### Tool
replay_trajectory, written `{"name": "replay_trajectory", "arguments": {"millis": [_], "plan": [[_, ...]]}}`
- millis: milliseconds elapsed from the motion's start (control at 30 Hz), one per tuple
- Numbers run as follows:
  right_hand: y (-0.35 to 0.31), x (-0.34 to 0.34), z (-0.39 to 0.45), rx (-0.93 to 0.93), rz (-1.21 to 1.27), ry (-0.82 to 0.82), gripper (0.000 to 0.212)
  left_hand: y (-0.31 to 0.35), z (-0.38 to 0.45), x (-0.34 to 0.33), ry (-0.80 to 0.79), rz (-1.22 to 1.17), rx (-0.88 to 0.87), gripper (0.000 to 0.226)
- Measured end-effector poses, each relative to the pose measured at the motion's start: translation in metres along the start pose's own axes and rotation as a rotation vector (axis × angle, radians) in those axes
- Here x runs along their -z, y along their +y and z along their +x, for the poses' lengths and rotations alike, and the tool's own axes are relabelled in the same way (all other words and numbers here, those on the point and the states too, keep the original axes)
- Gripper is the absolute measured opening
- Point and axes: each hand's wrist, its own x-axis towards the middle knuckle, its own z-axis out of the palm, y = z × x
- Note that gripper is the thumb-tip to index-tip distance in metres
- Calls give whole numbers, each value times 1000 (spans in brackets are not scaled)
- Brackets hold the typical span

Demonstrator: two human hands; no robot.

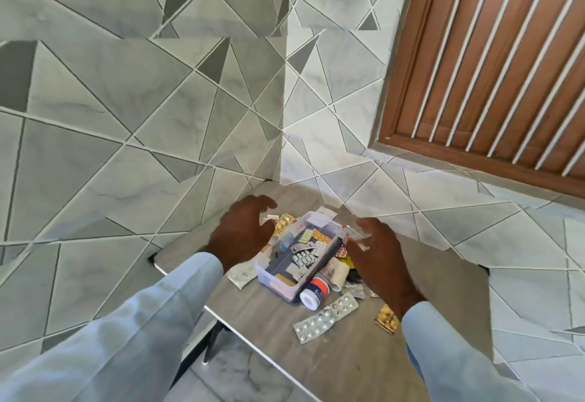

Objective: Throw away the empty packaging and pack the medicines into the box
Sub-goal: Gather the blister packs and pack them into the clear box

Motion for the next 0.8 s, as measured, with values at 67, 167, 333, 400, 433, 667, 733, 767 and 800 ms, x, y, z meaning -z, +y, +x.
{"name": "replay_trajectory", "arguments": {"millis": [67, 167, 333, 400, 433, 667, 733, 767, 800], "plan": [[19, -25, 10, -57, -32, -44, 39, -25, 14, -11, -47, -21, 74, 32], [52, -61, 20, -183, -20, -152, 49, -65, 34, -32, -154, -34, 161, 31], [89, -104, 30, -345, 41, -215, 46, -130, 64, -61, -294, -19, 309, 50], [98, -117, 27, -416, 40, -251, 49, -154, 73, -73, -325, -18, 337, 51], [103, -124, 26, -449, 53, -259, 50, -166, 77, -79, -337, -15, 361, 48], [111, -168, 42, -513, -111, -164, 43, -234, 120, -116, -416, 122, 479, 52], [109, -174, 44, -613, -165, -116, 43, -243, 126, -123, -418, 172, 532, 60], [109, -174, 43, -651, -170, -118, 45, -245, 124, -127, -422, 205, 551, 64], [107, -173, 41, -700, -154, -148, 49, -247, 123, -131, -432, 227, 568, 69]]}}
